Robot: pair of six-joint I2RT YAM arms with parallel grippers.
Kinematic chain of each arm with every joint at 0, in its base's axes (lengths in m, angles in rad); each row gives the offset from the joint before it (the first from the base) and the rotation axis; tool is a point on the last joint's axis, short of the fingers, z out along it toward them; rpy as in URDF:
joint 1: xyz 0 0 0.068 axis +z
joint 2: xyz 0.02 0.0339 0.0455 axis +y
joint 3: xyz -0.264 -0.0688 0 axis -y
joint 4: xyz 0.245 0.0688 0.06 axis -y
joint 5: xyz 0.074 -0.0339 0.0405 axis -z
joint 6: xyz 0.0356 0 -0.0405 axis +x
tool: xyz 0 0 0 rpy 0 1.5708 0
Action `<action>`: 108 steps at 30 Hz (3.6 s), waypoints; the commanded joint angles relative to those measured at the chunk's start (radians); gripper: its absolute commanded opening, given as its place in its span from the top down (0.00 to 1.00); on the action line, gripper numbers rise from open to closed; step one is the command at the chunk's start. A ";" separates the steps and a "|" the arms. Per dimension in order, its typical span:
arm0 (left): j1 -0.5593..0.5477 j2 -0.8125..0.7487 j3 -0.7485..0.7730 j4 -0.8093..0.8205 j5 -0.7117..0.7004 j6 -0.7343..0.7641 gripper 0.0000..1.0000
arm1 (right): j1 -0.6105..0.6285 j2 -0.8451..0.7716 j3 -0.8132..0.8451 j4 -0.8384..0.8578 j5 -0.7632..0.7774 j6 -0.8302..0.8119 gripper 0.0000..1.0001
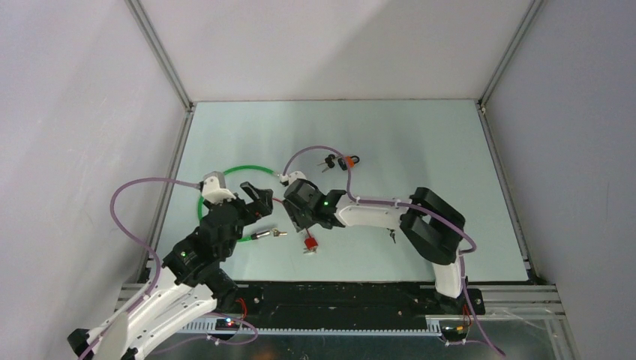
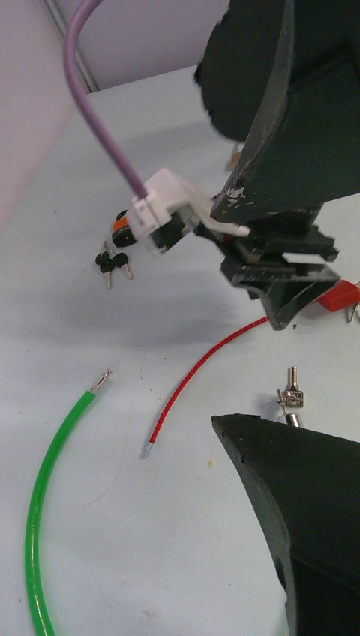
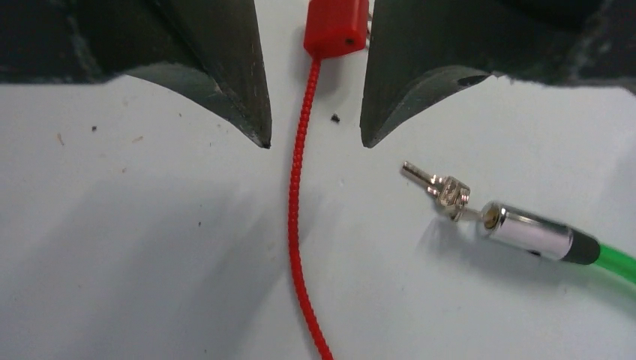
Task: Lock with the key
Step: Pick up the lock from the center of the board.
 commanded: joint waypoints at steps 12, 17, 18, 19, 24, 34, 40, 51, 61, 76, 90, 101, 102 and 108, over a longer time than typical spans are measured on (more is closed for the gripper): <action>0.006 -0.051 0.028 -0.043 -0.065 0.029 0.00 | -0.012 0.188 0.230 -0.220 0.055 0.024 0.61; 0.006 -0.072 0.025 -0.041 -0.077 0.033 0.00 | -0.025 0.199 0.246 -0.239 0.048 0.022 0.93; 0.006 -0.073 0.023 -0.041 -0.079 0.033 0.00 | -0.027 0.193 0.246 -0.239 0.049 0.022 0.98; 0.005 -0.073 0.021 -0.043 -0.080 0.031 0.00 | -0.033 0.176 0.244 -0.234 0.056 0.021 1.00; 0.006 -0.055 0.029 -0.041 -0.041 0.016 0.00 | -0.067 0.034 0.170 -0.108 0.026 0.014 1.00; 0.006 -0.014 0.084 0.075 0.166 0.114 0.00 | -0.233 -0.371 -0.065 0.233 -0.244 0.076 1.00; 0.006 0.063 0.092 0.267 0.406 0.210 0.00 | -0.295 -0.533 -0.163 0.403 -0.357 0.097 1.00; 0.007 0.199 0.225 0.531 0.778 0.254 0.00 | -0.442 -0.783 -0.266 0.734 -0.784 0.200 1.00; 0.068 0.453 0.479 0.591 1.226 0.172 0.00 | -0.580 -0.820 -0.264 1.090 -1.035 0.539 1.00; 0.046 0.661 0.403 1.274 1.559 -0.239 0.08 | -0.593 -0.718 -0.263 1.500 -1.043 0.843 1.00; -0.006 0.780 0.394 1.627 1.576 -0.455 0.24 | -0.582 -0.690 -0.256 1.563 -1.011 0.896 1.00; -0.038 0.814 0.425 1.630 1.580 -0.447 0.52 | -0.580 -0.687 -0.255 1.573 -1.009 0.914 1.00; -0.039 0.815 0.428 1.629 1.580 -0.448 0.57 | -0.580 -0.686 -0.255 1.576 -1.008 0.915 1.00; -0.036 0.823 0.435 1.630 1.569 -0.446 0.96 | -0.580 -0.679 -0.254 1.570 -1.023 0.916 1.00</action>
